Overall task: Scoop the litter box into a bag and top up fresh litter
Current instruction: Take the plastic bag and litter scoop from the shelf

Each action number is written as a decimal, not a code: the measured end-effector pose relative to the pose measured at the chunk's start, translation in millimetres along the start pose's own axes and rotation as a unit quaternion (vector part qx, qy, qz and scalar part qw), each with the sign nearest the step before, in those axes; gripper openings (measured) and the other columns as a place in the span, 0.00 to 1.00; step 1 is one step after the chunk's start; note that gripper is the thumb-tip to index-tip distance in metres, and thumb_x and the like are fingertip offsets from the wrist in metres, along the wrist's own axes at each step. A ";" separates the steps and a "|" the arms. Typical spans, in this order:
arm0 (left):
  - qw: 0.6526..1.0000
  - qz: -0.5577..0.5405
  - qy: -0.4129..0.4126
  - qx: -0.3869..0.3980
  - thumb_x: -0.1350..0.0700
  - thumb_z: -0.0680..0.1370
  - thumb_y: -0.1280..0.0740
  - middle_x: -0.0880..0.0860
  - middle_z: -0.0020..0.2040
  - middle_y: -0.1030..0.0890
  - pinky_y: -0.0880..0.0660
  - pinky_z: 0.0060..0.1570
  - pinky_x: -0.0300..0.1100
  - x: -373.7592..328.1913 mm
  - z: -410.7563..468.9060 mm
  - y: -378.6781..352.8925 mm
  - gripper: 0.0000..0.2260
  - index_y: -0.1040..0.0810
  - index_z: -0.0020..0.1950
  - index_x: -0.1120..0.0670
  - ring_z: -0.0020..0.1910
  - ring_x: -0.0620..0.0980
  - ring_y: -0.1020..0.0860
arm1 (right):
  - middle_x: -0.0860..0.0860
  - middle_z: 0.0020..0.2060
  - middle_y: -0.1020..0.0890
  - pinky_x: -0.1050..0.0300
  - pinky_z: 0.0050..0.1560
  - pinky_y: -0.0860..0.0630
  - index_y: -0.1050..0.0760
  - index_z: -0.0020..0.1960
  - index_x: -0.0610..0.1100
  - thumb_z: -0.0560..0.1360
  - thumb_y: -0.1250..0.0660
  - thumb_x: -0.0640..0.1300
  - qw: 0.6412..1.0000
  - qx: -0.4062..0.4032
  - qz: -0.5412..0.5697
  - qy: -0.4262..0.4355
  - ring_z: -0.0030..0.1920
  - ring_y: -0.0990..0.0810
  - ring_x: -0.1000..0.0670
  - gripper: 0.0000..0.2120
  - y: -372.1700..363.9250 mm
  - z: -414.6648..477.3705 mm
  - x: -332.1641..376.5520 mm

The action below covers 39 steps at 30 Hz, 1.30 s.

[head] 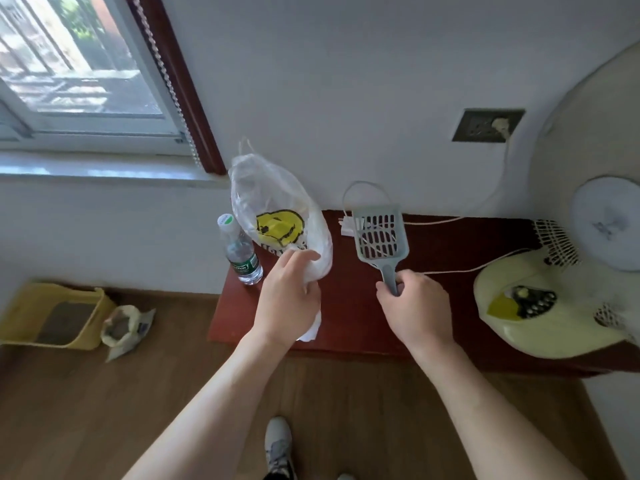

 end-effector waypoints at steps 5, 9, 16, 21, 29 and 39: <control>0.999 -0.001 -0.017 -0.045 0.70 0.71 0.31 0.50 0.52 0.22 0.31 0.50 0.27 -27.4 -14.7 32.0 0.18 0.22 0.59 0.56 0.50 0.46 0.24 | 0.55 0.32 0.23 0.65 0.29 0.35 0.23 0.38 0.47 0.74 0.31 0.52 0.999 -0.006 0.002 0.039 0.31 0.25 0.56 0.11 20.7 -9.9 16.2; 0.996 0.005 -0.026 -0.085 0.70 0.70 0.32 0.51 0.52 0.21 0.29 0.49 0.28 -38.8 -23.9 60.2 0.18 0.21 0.58 0.57 0.49 0.46 0.24 | 0.55 0.30 0.24 0.67 0.29 0.38 0.25 0.36 0.46 0.74 0.31 0.51 0.998 -0.010 0.019 0.064 0.30 0.27 0.57 0.12 30.0 -19.2 33.7; 0.990 0.047 0.012 -0.130 0.71 0.68 0.31 0.52 0.53 0.20 0.31 0.52 0.27 -8.6 -55.8 119.0 0.20 0.21 0.58 0.58 0.50 0.48 0.23 | 0.55 0.30 0.24 0.58 0.33 0.32 0.26 0.34 0.47 0.73 0.30 0.52 0.991 0.010 0.058 0.120 0.31 0.25 0.53 0.12 6.3 -36.2 91.2; 0.981 0.084 0.045 -0.166 0.71 0.68 0.31 0.54 0.53 0.20 0.28 0.54 0.34 37.4 -84.9 178.4 0.19 0.21 0.58 0.59 0.51 0.51 0.21 | 0.53 0.30 0.23 0.54 0.35 0.28 0.26 0.34 0.47 0.72 0.30 0.52 0.982 0.037 0.060 0.174 0.32 0.23 0.49 0.12 -26.6 -55.2 155.8; 0.961 0.100 0.111 -0.233 0.69 0.70 0.30 0.54 0.52 0.19 0.24 0.56 0.39 126.4 -141.2 288.0 0.17 0.20 0.58 0.59 0.52 0.49 0.21 | 0.48 0.33 0.19 0.57 0.37 0.33 0.21 0.38 0.41 0.72 0.28 0.48 0.961 0.064 0.059 0.261 0.36 0.21 0.45 0.11 -87.6 -105.5 287.5; 0.935 0.111 0.177 -0.288 0.71 0.70 0.33 0.51 0.50 0.20 0.31 0.53 0.25 252.1 -196.5 413.2 0.18 0.21 0.57 0.57 0.49 0.44 0.24 | 0.48 0.36 0.18 0.57 0.39 0.29 0.19 0.42 0.42 0.73 0.30 0.50 0.943 0.115 0.068 0.304 0.37 0.21 0.46 0.11 -183.1 -171.8 438.8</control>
Point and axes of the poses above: each hand's wrist, its own z-axis towards the middle knuckle, its own y-axis out of the back of the hand, x = y × z, the point moved 9 cm from there along z, towards the middle knuckle
